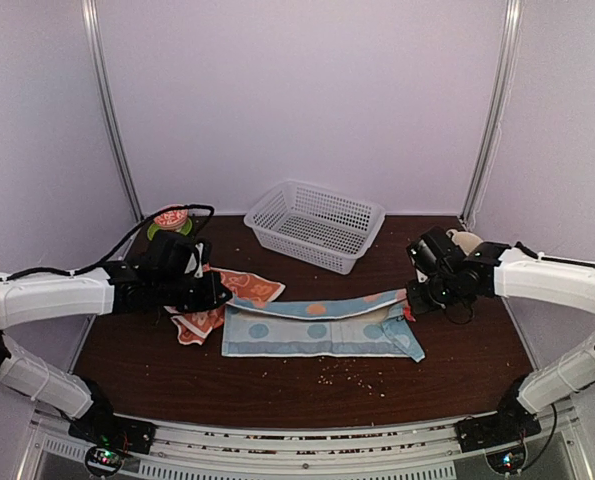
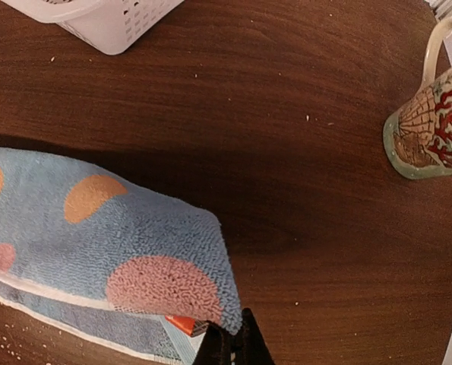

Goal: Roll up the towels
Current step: Flatten out the towel at the center of the board.

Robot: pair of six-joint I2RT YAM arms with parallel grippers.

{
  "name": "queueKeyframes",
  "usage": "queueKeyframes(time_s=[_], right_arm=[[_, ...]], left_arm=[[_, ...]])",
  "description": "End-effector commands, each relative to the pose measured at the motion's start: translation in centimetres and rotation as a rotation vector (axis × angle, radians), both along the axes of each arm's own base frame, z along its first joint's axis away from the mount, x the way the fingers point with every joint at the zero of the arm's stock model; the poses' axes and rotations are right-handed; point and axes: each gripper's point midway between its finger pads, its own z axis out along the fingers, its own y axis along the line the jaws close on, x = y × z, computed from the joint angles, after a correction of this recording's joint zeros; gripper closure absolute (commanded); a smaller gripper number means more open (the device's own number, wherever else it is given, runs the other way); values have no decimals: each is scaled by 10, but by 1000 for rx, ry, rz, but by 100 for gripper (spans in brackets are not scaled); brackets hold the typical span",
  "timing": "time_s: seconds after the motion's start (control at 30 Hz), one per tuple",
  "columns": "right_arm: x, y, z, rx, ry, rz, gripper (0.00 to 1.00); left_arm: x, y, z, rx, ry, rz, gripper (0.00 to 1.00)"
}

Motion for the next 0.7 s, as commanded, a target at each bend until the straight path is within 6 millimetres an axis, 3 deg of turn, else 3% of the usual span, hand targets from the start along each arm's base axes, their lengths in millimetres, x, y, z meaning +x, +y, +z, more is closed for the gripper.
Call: queueKeyframes(time_s=[0.0,0.1,0.17,0.23,0.3,0.5,0.67], right_arm=[[35,16,16,-7,-53,-2,100],[50,27,8,-11,-19,6,96],[56,32,7,1,0,-1,70],[58,35,10,37,-6,-15,50],[58,34,11,75,-15,-40,40],[59,30,2,275,-35,-95,40],[72,63,14,349,-50,11,46]], left_arm=[[40,-6,29,20,-119,56,100],[52,2,19,56,-91,110,100],[58,8,9,60,-64,147,100],[63,12,0,60,-40,168,100],[67,12,-8,61,-18,174,100],[76,10,-16,65,-5,168,100],[77,13,-17,93,-10,161,100]])
